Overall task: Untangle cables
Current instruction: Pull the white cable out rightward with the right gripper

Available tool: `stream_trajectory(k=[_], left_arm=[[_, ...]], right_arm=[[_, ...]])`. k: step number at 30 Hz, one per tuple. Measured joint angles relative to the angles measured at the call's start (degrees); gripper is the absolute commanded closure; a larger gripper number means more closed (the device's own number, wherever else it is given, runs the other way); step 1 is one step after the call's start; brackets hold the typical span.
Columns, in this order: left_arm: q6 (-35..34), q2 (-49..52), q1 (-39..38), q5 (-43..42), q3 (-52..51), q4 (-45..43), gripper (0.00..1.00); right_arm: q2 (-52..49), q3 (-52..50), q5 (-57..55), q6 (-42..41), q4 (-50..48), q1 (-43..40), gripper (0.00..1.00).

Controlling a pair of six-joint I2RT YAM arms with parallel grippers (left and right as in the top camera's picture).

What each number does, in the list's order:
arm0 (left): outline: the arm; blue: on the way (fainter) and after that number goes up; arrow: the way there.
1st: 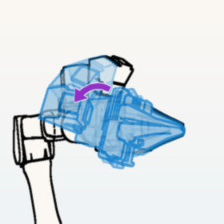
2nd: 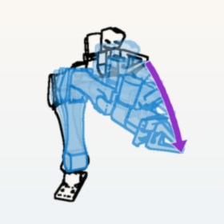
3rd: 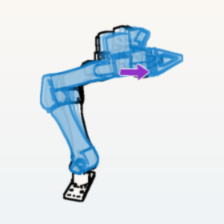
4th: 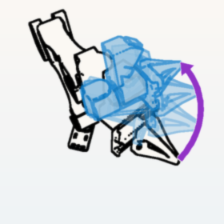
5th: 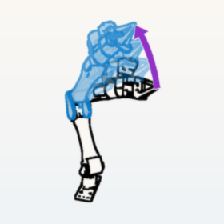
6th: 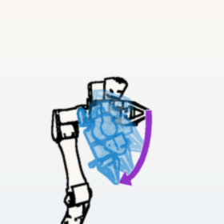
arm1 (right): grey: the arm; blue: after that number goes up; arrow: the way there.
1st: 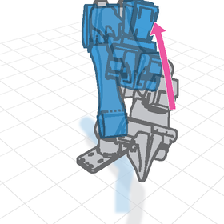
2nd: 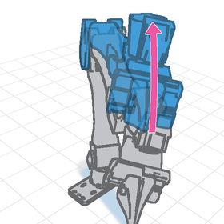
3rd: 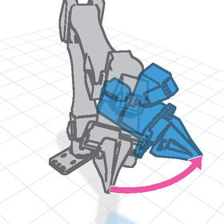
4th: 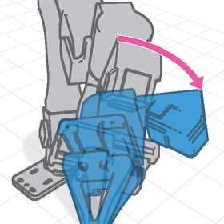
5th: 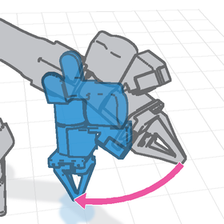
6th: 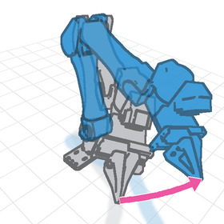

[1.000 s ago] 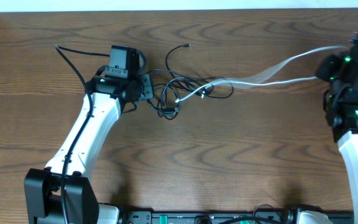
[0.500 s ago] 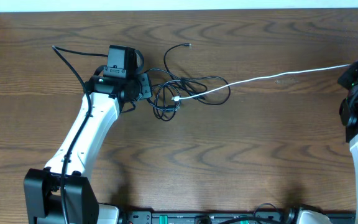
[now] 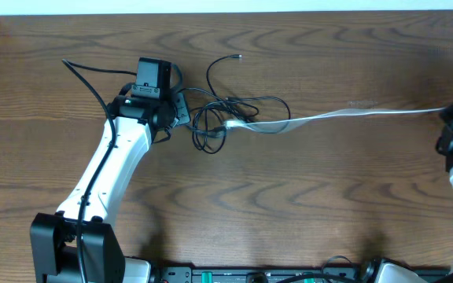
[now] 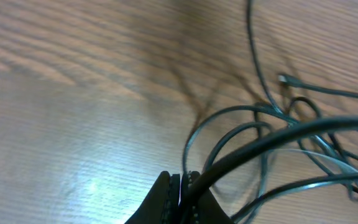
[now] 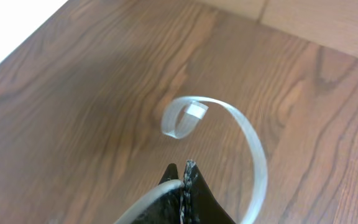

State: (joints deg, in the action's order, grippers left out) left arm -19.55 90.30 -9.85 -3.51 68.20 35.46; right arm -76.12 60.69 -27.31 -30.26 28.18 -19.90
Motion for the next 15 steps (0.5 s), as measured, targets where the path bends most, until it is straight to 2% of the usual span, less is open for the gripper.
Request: stream_trajectory(k=[4, 11, 15], left_arm=[[-1.1, 0.0, 0.1, 0.7, 0.0, 0.0, 0.93], [-1.4, 0.0, 0.0, -9.4, 0.0, -1.4, 0.92], [-0.7, 0.0, 0.0, -13.2, 0.0, -0.7, 0.93]], right_arm=[[0.0, 0.0, 1.9, -1.2, -2.5, -3.5, 0.99], [0.0, 0.0, 15.6, -2.0, -5.6, -3.9, 0.99], [0.0, 0.0, 18.1, -2.0, -3.8, -3.9, 0.99]])
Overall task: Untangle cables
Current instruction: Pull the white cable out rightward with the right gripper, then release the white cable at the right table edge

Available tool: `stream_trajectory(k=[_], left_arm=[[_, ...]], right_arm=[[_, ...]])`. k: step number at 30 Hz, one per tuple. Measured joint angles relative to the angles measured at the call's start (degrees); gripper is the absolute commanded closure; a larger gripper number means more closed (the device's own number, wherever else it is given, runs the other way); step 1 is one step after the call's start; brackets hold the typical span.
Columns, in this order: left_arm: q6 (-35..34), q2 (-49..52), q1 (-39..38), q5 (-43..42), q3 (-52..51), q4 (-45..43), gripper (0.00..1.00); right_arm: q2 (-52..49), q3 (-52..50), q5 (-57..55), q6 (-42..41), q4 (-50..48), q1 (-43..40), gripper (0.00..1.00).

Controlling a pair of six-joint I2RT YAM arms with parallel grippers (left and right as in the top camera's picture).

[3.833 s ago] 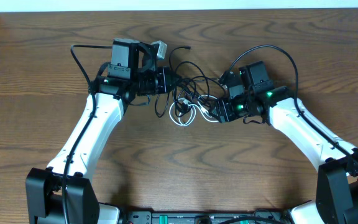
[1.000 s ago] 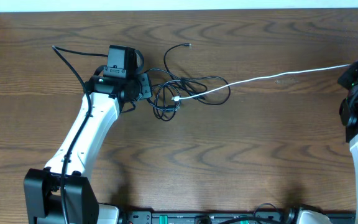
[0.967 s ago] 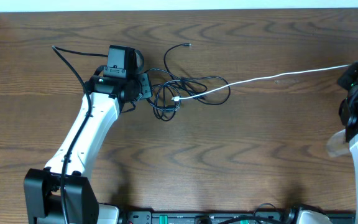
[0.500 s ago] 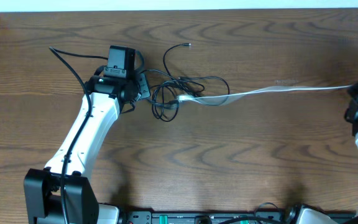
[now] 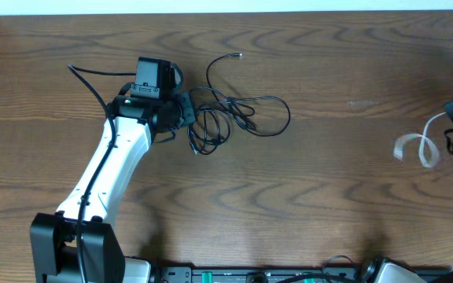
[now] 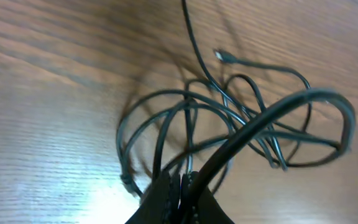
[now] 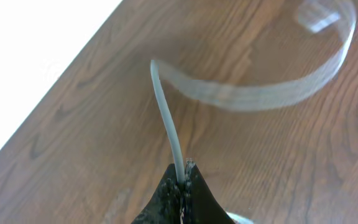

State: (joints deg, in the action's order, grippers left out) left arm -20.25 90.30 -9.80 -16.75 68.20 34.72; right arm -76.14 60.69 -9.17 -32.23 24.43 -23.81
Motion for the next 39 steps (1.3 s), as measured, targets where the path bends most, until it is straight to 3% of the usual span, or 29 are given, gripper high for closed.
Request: stream_trajectory(k=[16, 25, 34, 35, 36, 37, 39], left_arm=[[0.8, 0.0, 0.0, -2.7, 0.0, 1.4, 0.93], [1.2, 0.0, 0.0, -2.6, 0.0, 1.3, 0.93], [1.4, 0.0, 0.0, -2.6, 0.0, 1.3, 0.93], [1.5, 0.0, 0.0, -2.6, 0.0, 1.3, 0.93], [1.6, 0.0, 0.0, -2.6, 0.0, 1.3, 0.92], [1.7, 0.0, 0.0, -2.7, 0.0, 1.3, 0.93], [1.9, 0.0, 0.0, -2.7, 0.0, 1.3, 0.93]], right_arm=[[-1.0, 0.0, -7.9, 4.3, -1.7, -0.8, 0.99], [-6.2, 0.0, -5.2, 16.0, -3.6, -2.8, 0.99], [-9.4, 5.1, -4.1, 21.0, 0.2, -6.9, 0.99], [-9.4, 5.6, -4.2, 21.2, 0.1, -7.4, 0.95], [-9.4, 6.1, -4.2, 21.4, 0.0, -8.2, 0.75], [-9.4, 6.3, -4.2, 21.7, 0.2, -9.1, 0.66], [-9.4, 6.3, -4.1, 21.8, 0.3, -10.1, 0.62]])
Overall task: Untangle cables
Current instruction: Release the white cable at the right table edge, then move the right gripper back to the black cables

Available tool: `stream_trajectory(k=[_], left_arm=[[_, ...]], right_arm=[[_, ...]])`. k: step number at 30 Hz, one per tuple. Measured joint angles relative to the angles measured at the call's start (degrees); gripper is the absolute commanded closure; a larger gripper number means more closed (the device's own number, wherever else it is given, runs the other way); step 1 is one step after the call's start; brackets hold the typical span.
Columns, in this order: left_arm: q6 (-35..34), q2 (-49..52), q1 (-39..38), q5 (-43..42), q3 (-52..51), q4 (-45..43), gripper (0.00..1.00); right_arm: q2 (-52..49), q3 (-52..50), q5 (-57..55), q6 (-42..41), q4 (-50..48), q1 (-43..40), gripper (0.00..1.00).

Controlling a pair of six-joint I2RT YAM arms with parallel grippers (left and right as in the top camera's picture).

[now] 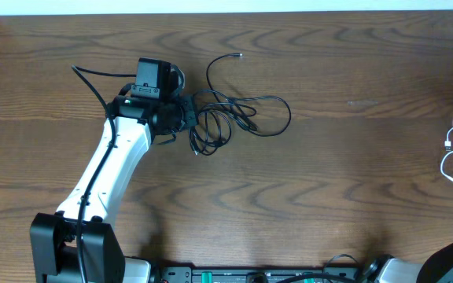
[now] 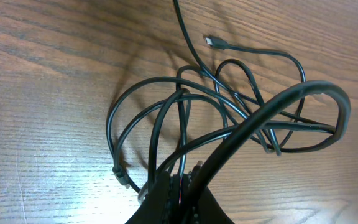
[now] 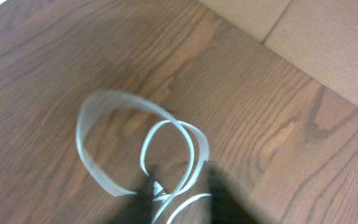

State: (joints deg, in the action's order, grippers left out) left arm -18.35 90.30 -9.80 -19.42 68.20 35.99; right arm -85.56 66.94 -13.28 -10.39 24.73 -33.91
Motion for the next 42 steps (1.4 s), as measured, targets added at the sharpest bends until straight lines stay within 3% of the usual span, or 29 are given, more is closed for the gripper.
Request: stream_trajectory(k=[4, 12, 16, 21, 29, 42], left_arm=[[0.2, 0.0, 0.0, 0.0, 0.0, -0.2, 0.92], [0.6, 0.0, 0.0, 0.0, 0.0, -1.7, 0.92], [2.9, 0.0, -0.8, -1.9, 0.0, -3.3, 0.93], [10.5, 0.0, -6.0, -7.2, 0.0, -4.4, 0.93], [18.4, 0.0, -11.1, -10.6, 0.5, -3.3, 0.93], [15.1, -4.6, -10.9, -20.2, 5.6, -6.5, 0.92]], right_arm=[[0.0, 0.0, 3.8, 0.5, -0.3, -0.4, 0.54], [-0.1, 0.0, 26.0, 2.5, 1.2, 2.1, 0.42], [-0.2, 0.0, 32.9, 4.9, 5.8, 7.8, 0.33], [-0.3, 0.0, 36.4, 9.4, 9.6, 17.1, 0.20], [-3.4, 0.1, 38.6, 13.7, 10.1, 29.7, 0.04], [-11.4, 0.1, 46.1, 14.6, 3.1, 43.8, 0.01]])
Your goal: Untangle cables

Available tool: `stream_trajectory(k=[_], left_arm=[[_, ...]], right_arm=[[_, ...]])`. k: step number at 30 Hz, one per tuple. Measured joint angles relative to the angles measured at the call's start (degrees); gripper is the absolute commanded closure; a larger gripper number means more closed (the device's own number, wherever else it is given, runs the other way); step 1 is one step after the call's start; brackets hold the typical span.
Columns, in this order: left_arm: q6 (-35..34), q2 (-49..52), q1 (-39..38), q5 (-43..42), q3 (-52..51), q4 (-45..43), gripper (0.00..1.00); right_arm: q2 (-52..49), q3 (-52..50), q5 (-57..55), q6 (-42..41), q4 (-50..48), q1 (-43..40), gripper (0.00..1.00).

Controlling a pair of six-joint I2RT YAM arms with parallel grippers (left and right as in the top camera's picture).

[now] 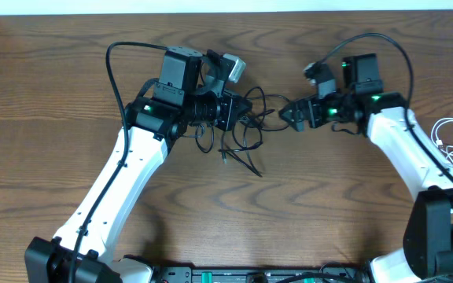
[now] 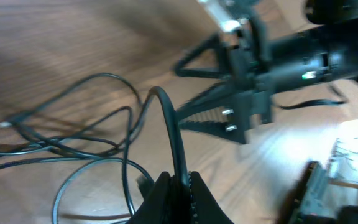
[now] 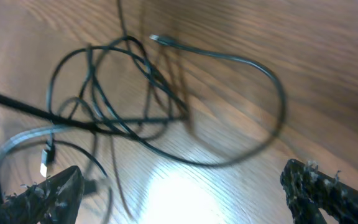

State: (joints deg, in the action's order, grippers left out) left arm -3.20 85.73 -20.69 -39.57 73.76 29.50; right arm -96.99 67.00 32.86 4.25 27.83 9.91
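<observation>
A black cable tangle [image 1: 242, 130] lies at the table's middle back. My left gripper [image 1: 230, 110] is shut on a thick black strand of it [image 2: 166, 118], which rises from between the jaws [image 2: 180, 182]. My right gripper [image 1: 289, 114] stands wide open just right of the tangle, nothing between its fingers [image 3: 316, 186]. In the right wrist view the thin black loops [image 3: 117, 93] and a small plug [image 3: 45, 163] lie below it. The white cable lies apart in a loose coil at the table's right edge.
A wood-grain table [image 1: 234, 212] carries everything. Each arm's own black lead arches over its wrist, the left one [image 1: 112, 63] and the right one [image 1: 399, 47]. The table's back edge [image 1: 234, 12] runs along the top.
My right arm has come from the right edge to the middle, open beside the black tangle. My left gripper has shifted right with the black strand, and the tangle has been dragged and reshaped.
First the white cable stretched from the black tangle to my shut right gripper at the right edge. Then it was free of the tangle, curled beside that gripper. Then it lay let go at the right edge. My left gripper held the black cable throughout; now both grippers meet at the tangle.
</observation>
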Motion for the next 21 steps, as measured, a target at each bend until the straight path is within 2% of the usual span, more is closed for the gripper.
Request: stream_trajectory(k=[5, 9, 10, 14, 15, 17, 19, 20, 21], left_arm=[[-1.1, 0.0, 0.0, -4.5, 0.0, -0.3, 0.92], [-1.3, 0.0, 0.0, -6.7, 0.0, -1.0, 0.93], [-1.3, 0.0, 0.0, -7.0, 0.0, -1.1, 0.93], [-1.3, 0.0, 0.0, -7.7, 0.0, -1.0, 0.92], [-1.3, 0.0, 0.0, -7.8, 0.0, -1.0, 0.92], [-1.3, 0.0, 0.0, -7.9, 0.0, -1.0, 0.92], [-1.3, 0.0, 0.0, -7.6, 0.0, -1.0, 0.92], [-1.3, 0.0, 0.0, -6.8, 0.0, -0.7, 0.85], [-1.3, 0.0, 0.0, -5.6, 0.0, 0.0, 0.83]], right_arm=[[-0.1, 0.0, 1.9, 0.2, -5.0, 3.9, 0.02], [-0.1, 0.0, 2.6, 0.2, -6.5, 6.5, 0.09], [-0.1, 0.0, 2.6, 0.2, -6.9, 7.1, 0.16], [-0.1, 0.0, 1.9, 0.5, -8.5, 8.9, 0.76], [-0.1, 0.0, 1.3, 0.5, -8.6, 9.2, 0.85], [-0.1, 0.0, -0.9, 0.4, -8.6, 9.8, 0.98], [-0.1, 0.0, -4.0, -0.2, -8.6, 9.9, 0.99], [-0.1, 0.0, -6.5, -1.0, -8.4, 9.9, 0.99], [-0.1, 0.0, -8.8, -1.6, -8.2, 9.9, 0.99]])
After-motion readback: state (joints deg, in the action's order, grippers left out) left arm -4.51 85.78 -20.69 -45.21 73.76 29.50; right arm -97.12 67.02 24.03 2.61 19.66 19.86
